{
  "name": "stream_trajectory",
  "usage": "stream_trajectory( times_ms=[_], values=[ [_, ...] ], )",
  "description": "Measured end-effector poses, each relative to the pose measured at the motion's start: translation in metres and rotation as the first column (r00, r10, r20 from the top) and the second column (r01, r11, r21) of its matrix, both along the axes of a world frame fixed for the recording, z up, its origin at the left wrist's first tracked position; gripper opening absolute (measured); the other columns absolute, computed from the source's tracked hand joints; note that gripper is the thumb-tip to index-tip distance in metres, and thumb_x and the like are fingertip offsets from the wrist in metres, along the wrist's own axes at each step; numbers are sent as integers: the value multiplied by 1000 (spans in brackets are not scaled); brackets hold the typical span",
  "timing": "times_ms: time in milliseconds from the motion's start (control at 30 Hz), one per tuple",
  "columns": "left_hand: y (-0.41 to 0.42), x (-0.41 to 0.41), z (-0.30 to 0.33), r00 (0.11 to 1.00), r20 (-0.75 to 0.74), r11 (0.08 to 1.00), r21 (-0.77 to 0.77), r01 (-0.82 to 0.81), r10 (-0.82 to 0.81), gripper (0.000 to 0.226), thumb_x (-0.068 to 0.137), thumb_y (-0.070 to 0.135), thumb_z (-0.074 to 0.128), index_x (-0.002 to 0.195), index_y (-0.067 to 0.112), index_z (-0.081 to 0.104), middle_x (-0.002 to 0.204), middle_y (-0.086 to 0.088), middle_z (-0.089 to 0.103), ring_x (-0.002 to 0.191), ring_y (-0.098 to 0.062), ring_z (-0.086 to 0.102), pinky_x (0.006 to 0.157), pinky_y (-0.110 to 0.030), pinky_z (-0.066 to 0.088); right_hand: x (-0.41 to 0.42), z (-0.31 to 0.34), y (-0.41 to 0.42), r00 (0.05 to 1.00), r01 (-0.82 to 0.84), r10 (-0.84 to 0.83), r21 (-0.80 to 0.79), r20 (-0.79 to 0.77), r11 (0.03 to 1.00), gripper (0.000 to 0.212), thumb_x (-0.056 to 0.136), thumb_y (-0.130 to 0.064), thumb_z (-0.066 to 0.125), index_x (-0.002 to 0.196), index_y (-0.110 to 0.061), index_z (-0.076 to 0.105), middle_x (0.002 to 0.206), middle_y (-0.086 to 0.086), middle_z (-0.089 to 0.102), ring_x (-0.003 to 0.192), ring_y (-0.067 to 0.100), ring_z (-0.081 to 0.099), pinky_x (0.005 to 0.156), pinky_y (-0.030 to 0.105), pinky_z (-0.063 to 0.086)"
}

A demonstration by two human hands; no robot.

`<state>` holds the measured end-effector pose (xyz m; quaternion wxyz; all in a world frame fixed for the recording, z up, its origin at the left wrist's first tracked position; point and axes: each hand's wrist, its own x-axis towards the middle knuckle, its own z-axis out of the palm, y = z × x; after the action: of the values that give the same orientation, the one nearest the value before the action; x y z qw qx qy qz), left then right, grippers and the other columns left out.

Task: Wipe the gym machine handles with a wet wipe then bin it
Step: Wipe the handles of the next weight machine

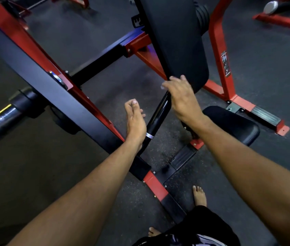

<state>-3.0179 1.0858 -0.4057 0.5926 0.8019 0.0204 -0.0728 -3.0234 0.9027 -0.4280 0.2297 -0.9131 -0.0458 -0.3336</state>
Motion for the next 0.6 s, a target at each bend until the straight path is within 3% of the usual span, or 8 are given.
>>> stream_trajectory(
  times_ms=[67,167,367,500,600],
  values=[
    [1,0,1,1000,8,1000,1,-10,10,37,109,51,20,130,30,42,113,-5,59,97,-14,63,75,-26,43,7,-13,-3,999,-32,32,-97,-5,995,26,98,1,49,117,0,67,116,14,68,125,34,56,118,55,29],
    [0,-1,2,1000,18,1000,-12,-25,25,37,109,50,20,131,31,43,112,-4,59,97,-15,64,78,-28,46,-4,-20,15,995,-103,103,-104,-8,989,26,96,4,51,116,1,67,107,15,67,116,34,58,118,51,30],
    [-1,2,4,996,22,993,-83,-79,81,28,110,47,22,123,35,44,106,-3,57,92,-15,63,82,-35,52,-43,-21,75,956,-290,288,-69,-49,954,41,107,-14,30,106,2,68,100,13,66,99,30,61,114,44,34],
    [2,1,9,990,8,983,-118,-140,142,26,110,48,23,116,38,46,103,-2,57,94,-17,63,82,-35,51,-64,-30,106,940,-332,330,-13,-84,943,34,90,-6,43,110,7,68,105,18,69,105,33,63,115,47,34],
    [3,0,14,984,10,973,-147,-177,181,25,110,47,24,114,37,47,101,-1,58,91,-16,63,79,-33,49,-70,-30,110,922,-373,374,32,-98,927,35,87,-4,42,110,6,67,107,17,68,108,30,60,116,47,33]
  ],
)
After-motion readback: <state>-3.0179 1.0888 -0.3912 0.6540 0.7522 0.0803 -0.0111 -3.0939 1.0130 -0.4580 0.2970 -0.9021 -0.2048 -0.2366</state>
